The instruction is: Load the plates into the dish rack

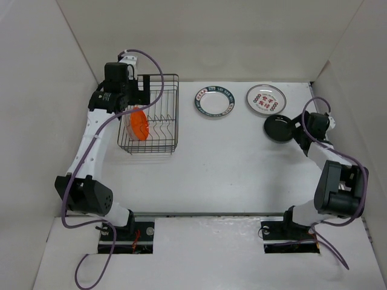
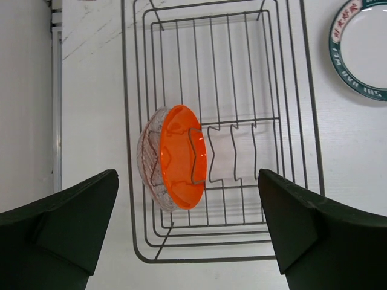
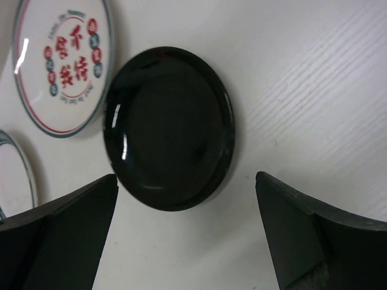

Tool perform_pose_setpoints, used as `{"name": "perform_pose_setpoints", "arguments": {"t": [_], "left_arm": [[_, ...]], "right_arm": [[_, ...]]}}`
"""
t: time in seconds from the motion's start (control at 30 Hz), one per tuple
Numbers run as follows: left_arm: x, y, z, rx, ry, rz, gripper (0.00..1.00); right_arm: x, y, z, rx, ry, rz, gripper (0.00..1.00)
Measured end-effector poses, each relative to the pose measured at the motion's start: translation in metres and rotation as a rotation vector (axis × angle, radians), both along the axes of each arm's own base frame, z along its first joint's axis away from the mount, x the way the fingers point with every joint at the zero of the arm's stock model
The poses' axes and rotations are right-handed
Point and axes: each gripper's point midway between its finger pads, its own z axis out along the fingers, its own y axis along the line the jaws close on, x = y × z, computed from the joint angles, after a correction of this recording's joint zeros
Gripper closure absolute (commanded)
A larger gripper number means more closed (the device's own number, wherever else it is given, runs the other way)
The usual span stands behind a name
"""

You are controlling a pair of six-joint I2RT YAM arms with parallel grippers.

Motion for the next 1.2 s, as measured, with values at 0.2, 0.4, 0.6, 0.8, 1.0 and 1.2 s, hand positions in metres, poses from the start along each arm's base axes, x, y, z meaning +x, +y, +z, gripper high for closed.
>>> {"name": "perform_pose_setpoints", "arguments": {"t": [0.2,0.4,0.6,0.8,1.0,1.2], "left_arm": [[-0.003,-0.011,-0.002,-0.019,0.015,-0.067,0.00],[-0.004,-0.014,-0.002,-0.017,0.021,-0.101,0.00],[-0.006,-0.013,0.000,-0.017,0.019,-0.108,0.00],[-0.008,-0.011,0.006,-0.020,0.016,-0.108,0.00],[-0.006,-0.010,0.024,-0.028,-0.020,-0.110,0.00],[-0.006,-0.009,0.022,-0.028,-0.010,-0.110,0.00]], "right_arm": [[-0.004,-0.010,-0.052,0.089,0.121,-0.004,0.06],[0.018,-0.009,-0.047,0.119,0.095,0.051,0.12],[0.026,-0.004,-0.056,0.159,0.132,0.090,0.19],[0.027,-0.002,-0.061,0.185,0.162,0.109,0.29],[0.030,0.002,-0.066,0.203,0.182,0.142,0.55],[0.026,0.007,-0.073,0.235,0.209,0.158,0.74]]}}
